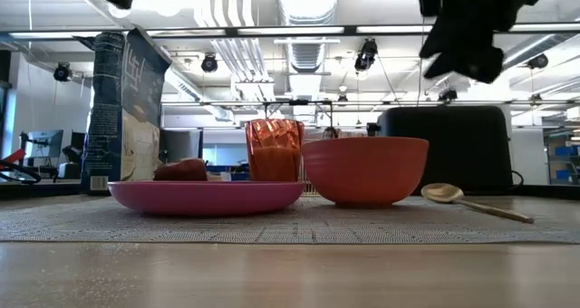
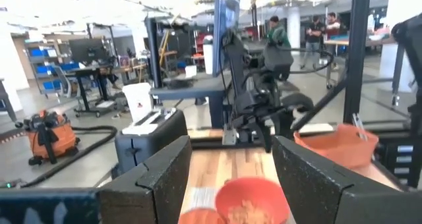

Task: Arrange a breakfast setting
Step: Return to Home Position

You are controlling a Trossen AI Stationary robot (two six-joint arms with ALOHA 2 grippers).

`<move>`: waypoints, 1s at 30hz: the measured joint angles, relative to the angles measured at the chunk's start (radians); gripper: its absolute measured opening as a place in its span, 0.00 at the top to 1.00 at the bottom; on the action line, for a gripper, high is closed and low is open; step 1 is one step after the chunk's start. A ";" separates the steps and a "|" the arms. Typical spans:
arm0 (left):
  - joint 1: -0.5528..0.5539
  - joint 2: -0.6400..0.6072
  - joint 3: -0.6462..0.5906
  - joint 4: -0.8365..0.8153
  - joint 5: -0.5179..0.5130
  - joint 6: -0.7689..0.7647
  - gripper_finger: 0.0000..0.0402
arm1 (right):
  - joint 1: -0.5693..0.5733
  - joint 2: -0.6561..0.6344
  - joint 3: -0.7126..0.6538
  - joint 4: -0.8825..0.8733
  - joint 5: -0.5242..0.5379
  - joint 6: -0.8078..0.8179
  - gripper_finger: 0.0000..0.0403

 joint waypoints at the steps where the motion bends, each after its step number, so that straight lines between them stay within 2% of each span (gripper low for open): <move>1: 0.000 0.000 0.014 -0.004 0.000 0.000 0.50 | 0.000 -0.017 0.000 0.000 0.018 -0.087 0.66; 5: 0.000 0.003 0.073 -0.029 -0.023 0.008 0.50 | -0.002 -0.083 0.000 -0.023 0.182 -0.393 0.66; 7: 0.000 0.006 0.104 -0.061 -0.075 0.008 0.50 | -0.025 -0.116 0.000 -0.074 0.217 -0.446 0.66; 12: 0.001 0.021 0.164 -0.172 -0.250 0.010 0.50 | -0.130 -0.185 -0.051 -0.147 0.223 -0.459 0.69; 18: 0.001 0.034 0.172 -0.198 -0.271 0.016 0.50 | -0.281 -0.255 -0.168 -0.106 0.153 -0.517 0.71; 25: 0.001 0.032 0.166 -0.198 -0.272 0.004 0.50 | -0.459 -0.307 -0.335 0.110 -0.015 -0.613 0.70; 30: 0.001 0.032 0.166 -0.199 -0.272 -0.019 0.50 | -0.551 -0.309 -0.392 0.214 -0.019 -0.703 0.71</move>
